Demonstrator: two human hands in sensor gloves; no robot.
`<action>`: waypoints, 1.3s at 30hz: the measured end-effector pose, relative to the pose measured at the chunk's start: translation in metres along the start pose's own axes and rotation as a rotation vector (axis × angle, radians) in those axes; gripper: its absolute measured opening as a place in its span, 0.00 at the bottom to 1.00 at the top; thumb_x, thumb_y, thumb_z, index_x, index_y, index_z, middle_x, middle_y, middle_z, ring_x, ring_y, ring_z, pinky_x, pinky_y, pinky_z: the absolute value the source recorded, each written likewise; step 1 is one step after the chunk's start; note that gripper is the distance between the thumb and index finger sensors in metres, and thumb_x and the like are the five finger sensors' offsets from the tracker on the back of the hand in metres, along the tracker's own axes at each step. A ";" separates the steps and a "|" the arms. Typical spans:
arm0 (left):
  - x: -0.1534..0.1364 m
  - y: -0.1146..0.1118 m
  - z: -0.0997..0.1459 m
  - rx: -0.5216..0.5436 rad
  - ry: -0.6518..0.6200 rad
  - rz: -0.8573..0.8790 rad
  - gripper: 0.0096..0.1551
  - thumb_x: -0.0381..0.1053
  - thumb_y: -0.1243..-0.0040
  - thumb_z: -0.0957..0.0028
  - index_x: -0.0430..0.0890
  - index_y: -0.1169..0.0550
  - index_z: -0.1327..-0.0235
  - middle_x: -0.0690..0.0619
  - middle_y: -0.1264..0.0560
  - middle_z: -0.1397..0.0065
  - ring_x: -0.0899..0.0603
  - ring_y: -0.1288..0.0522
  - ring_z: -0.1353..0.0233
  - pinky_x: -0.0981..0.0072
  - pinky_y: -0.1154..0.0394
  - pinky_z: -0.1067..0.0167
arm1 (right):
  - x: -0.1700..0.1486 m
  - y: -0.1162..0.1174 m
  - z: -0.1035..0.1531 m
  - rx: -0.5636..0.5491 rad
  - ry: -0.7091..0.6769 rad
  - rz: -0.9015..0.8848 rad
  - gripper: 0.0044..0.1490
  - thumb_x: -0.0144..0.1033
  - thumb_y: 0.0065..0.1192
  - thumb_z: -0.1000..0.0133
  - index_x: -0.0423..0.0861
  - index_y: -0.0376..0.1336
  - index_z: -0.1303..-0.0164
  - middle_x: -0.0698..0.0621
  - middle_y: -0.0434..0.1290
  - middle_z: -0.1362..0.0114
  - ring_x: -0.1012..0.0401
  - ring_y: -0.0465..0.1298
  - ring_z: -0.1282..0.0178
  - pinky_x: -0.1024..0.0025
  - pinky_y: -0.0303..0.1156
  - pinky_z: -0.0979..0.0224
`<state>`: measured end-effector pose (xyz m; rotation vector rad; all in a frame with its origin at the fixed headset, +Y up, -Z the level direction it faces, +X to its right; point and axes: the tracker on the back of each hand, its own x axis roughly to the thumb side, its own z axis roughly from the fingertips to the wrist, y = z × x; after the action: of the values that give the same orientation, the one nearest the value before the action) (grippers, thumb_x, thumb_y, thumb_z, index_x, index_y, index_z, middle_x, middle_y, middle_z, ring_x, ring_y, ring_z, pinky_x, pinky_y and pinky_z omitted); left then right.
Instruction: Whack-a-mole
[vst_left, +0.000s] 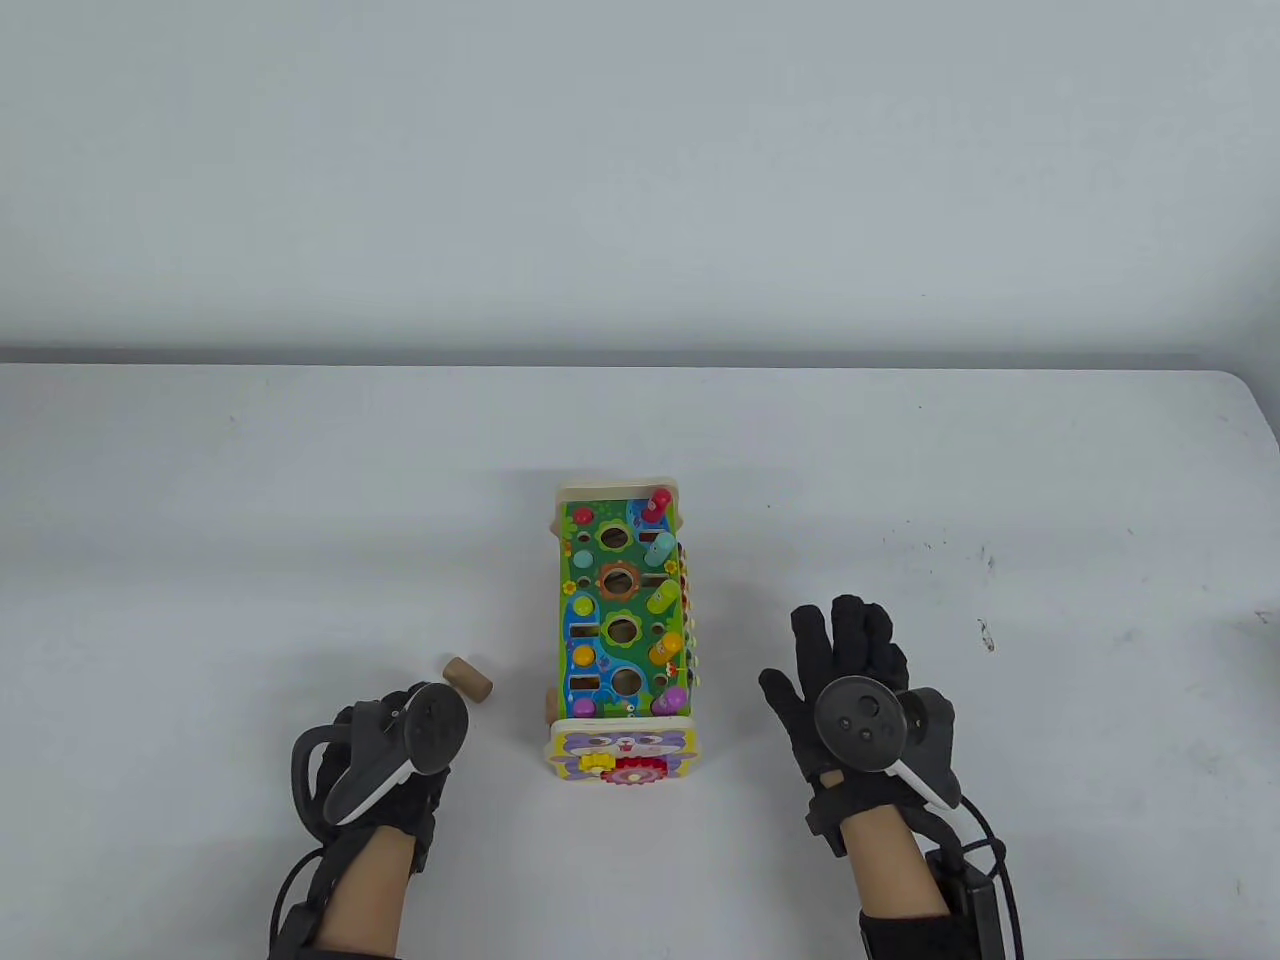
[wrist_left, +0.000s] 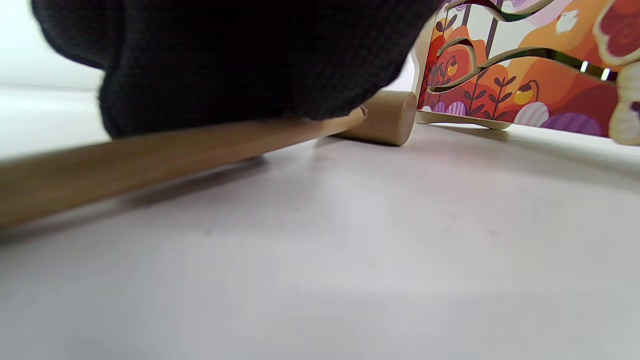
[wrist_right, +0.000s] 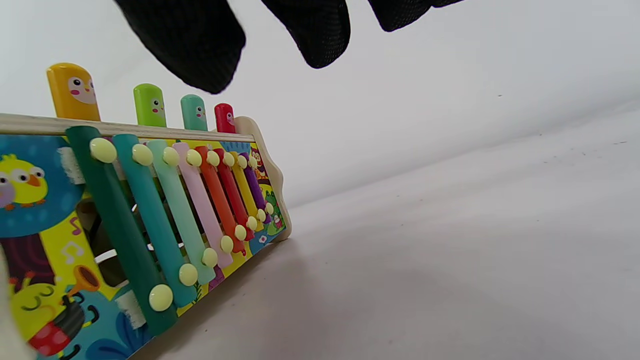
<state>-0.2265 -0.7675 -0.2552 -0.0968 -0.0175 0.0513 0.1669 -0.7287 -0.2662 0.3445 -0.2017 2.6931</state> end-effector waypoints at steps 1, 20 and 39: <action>0.000 0.000 0.000 -0.001 0.000 0.004 0.27 0.40 0.37 0.46 0.33 0.25 0.35 0.31 0.20 0.43 0.30 0.18 0.52 0.28 0.34 0.38 | 0.000 0.000 0.000 -0.002 -0.003 0.001 0.44 0.45 0.53 0.35 0.29 0.50 0.19 0.23 0.41 0.19 0.23 0.42 0.23 0.24 0.42 0.33; 0.021 0.036 0.029 0.285 -0.275 0.178 0.47 0.57 0.49 0.40 0.40 0.50 0.15 0.28 0.48 0.16 0.18 0.46 0.18 0.14 0.57 0.34 | 0.017 0.005 0.001 0.011 -0.114 0.013 0.46 0.50 0.52 0.35 0.32 0.48 0.17 0.24 0.39 0.17 0.24 0.40 0.22 0.22 0.39 0.33; 0.036 0.035 0.035 0.222 -0.343 0.133 0.48 0.58 0.49 0.40 0.41 0.53 0.15 0.29 0.54 0.15 0.17 0.55 0.17 0.14 0.63 0.35 | 0.024 0.008 0.002 0.031 -0.145 0.037 0.48 0.51 0.51 0.35 0.32 0.47 0.16 0.24 0.38 0.17 0.24 0.38 0.21 0.22 0.38 0.34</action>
<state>-0.1927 -0.7276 -0.2227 0.1345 -0.3475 0.2020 0.1424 -0.7272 -0.2582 0.5519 -0.2100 2.7110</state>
